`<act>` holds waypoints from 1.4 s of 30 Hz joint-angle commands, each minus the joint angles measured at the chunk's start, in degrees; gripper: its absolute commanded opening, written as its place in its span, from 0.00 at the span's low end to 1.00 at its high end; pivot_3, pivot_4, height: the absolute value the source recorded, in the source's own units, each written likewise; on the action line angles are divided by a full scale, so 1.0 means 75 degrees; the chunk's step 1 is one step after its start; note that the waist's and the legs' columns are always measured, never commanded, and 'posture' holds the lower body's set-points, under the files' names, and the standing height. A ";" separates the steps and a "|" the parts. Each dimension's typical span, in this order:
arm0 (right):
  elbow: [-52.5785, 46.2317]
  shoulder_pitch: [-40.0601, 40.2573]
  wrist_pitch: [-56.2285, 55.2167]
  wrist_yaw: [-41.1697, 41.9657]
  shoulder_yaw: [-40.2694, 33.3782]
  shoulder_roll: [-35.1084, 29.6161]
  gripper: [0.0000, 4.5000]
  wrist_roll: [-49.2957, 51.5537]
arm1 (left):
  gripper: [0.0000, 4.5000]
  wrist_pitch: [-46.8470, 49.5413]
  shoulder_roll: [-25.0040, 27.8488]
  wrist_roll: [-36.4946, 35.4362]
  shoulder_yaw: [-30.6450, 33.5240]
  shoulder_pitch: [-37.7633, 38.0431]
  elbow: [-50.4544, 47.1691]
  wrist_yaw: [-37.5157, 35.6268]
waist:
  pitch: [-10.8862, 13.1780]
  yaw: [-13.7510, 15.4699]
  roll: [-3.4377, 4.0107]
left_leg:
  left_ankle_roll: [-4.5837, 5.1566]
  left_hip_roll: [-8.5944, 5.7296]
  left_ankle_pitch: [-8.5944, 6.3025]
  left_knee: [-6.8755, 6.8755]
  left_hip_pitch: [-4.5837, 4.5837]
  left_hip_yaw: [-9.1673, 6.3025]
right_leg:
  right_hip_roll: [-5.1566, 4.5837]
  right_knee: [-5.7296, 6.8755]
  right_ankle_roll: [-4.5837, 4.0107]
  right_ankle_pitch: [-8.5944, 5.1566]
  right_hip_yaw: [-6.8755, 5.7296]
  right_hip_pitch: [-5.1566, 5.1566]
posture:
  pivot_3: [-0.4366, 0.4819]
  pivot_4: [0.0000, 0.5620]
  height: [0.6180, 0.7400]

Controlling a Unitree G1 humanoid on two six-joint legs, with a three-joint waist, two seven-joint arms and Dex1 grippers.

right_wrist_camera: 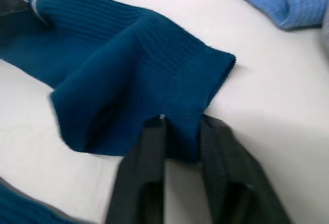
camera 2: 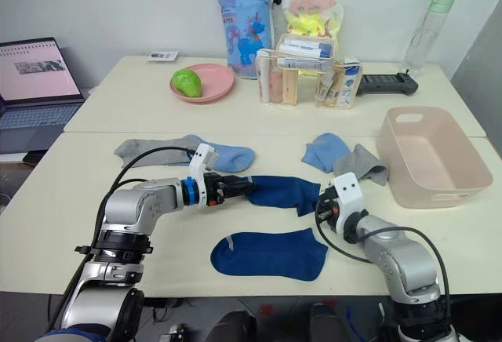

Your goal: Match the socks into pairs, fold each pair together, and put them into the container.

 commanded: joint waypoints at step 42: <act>-0.0669 -0.0049 -0.0745 0.1098 -0.0723 -0.1279 0.99 0.0273 | 0.73 -0.1632 0.1129 -0.0503 -0.0039 0.0659 -0.0589 -0.0699 | 0.0001 0.0006 0.0000 | 0.0015 0.0006 -0.0008 -0.0001 -0.0005 -0.0011 | 0.0000 -0.0011 0.0000 0.0000 0.0003 0.0006 | 0.48 0.27 0.69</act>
